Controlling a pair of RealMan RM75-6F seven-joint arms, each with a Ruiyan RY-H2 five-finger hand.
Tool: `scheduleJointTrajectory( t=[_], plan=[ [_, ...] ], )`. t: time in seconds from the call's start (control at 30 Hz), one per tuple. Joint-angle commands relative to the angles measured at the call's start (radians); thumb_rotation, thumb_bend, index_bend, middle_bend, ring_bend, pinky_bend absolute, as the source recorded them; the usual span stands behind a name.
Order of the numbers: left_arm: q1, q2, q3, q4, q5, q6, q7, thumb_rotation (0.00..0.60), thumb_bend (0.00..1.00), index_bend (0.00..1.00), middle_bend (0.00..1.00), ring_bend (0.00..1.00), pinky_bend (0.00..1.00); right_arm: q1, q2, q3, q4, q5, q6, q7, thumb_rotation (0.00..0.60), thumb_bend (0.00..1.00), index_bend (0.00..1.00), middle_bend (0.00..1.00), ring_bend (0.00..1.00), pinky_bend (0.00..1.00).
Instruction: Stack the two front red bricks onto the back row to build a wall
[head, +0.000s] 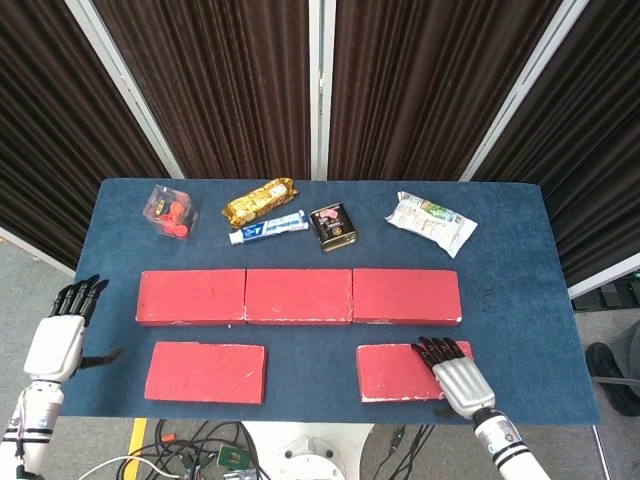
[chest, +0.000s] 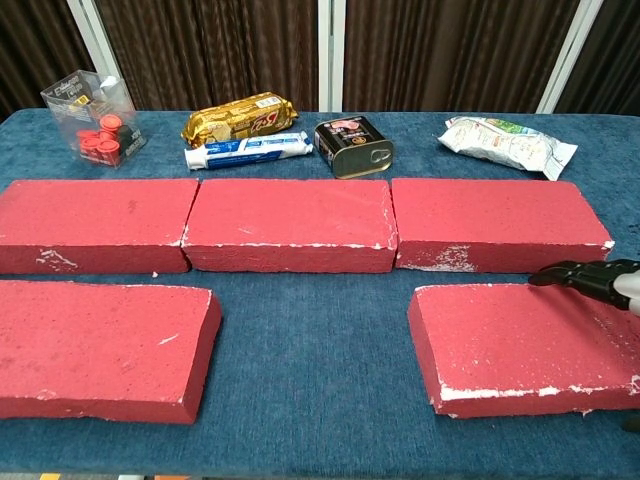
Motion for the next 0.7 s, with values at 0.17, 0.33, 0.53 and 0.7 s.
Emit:
scheduleJointTrajectory(
  t=[0.17,0.33,0.53,0.7],
  plan=[
    [0.003,0.003,-0.002,0.008,0.001,0.005,-0.015,0.600,0.07,0.06,0.00,0.00,0.02,0.013,-0.018,0.009,0.004,0.004,0.013,0.017,0.600,0.00,0.00,0.00,0.00,0.00],
    [0.003,0.006,-0.001,0.013,-0.002,-0.002,-0.023,0.600,0.07,0.06,0.00,0.00,0.02,0.033,-0.030,0.024,0.012,0.052,-0.004,0.013,0.600,0.00,0.00,0.00,0.00,0.00],
    [0.005,0.016,0.002,0.010,-0.003,-0.007,-0.035,0.600,0.07,0.06,0.00,0.00,0.02,0.059,-0.049,0.031,0.022,0.092,-0.032,0.021,0.600,0.00,0.00,0.00,0.00,0.00],
    [0.008,0.021,0.001,0.011,-0.003,-0.003,-0.042,0.600,0.06,0.06,0.00,0.00,0.02,0.074,-0.060,0.032,0.030,0.106,-0.038,0.023,0.600,0.00,0.00,0.00,0.00,0.00]
  ],
)
